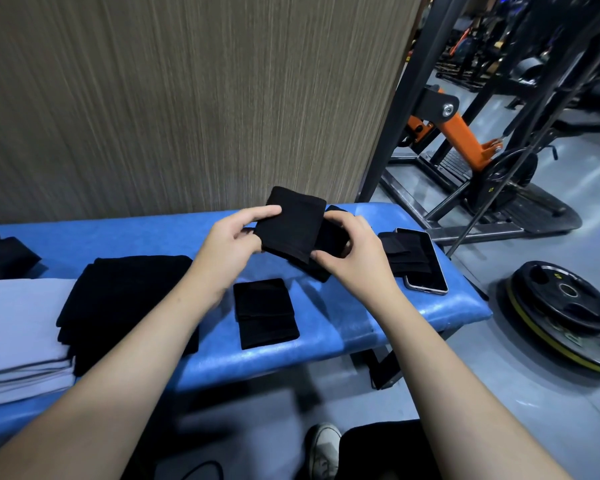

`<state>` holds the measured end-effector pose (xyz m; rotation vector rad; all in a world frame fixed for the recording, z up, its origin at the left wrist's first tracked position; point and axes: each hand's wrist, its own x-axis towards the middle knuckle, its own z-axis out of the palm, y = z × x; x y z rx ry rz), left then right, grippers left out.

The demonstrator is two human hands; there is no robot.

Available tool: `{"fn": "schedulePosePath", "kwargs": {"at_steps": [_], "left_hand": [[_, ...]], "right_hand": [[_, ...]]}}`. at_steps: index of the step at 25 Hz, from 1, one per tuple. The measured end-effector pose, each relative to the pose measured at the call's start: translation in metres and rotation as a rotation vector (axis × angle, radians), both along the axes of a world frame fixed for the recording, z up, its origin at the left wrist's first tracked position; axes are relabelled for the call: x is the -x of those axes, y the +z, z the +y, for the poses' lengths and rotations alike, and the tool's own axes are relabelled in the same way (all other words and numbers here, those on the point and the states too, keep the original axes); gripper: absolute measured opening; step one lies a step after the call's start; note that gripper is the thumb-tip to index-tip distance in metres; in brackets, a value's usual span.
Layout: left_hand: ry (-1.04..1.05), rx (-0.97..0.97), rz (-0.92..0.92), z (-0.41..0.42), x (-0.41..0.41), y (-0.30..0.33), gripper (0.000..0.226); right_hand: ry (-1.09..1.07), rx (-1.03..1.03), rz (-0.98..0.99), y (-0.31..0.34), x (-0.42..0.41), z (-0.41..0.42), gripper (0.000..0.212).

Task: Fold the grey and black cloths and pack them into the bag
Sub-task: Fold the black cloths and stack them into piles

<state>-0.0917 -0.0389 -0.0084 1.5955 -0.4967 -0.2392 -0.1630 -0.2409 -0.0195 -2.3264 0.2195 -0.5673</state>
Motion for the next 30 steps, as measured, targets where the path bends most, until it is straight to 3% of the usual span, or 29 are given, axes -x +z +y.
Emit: {"fn": "schedulePosePath", "kwargs": {"at_steps": [5, 10, 13, 16, 21, 24, 30], "left_hand": [[0.03, -0.055, 0.0, -0.001, 0.002, -0.002, 0.03], [-0.134, -0.117, -0.004, -0.012, 0.013, -0.003, 0.041], [-0.172, -0.123, -0.012, -0.016, 0.019, -0.002, 0.031], [-0.071, -0.094, 0.013, -0.016, 0.02, 0.0, 0.012], [0.081, 0.026, 0.05, -0.012, 0.014, 0.001, 0.018], [0.071, 0.158, 0.148, -0.008, 0.009, 0.002, 0.019], [0.015, 0.226, 0.22, -0.006, 0.01, 0.004, 0.018]], "right_hand": [[0.069, -0.04, -0.081, 0.001, 0.0, 0.008, 0.054], [0.181, -0.103, -0.182, 0.0, -0.002, 0.022, 0.055], [0.19, -0.057, -0.199, -0.001, -0.003, 0.029, 0.053], [0.208, -0.02, -0.165, -0.001, -0.003, 0.036, 0.058], [0.2, -0.09, -0.103, 0.0, -0.003, 0.034, 0.065], [0.142, -0.242, -0.054, 0.0, -0.003, 0.027, 0.05], [0.171, -0.663, 0.08, 0.001, -0.004, 0.024, 0.029]]}}
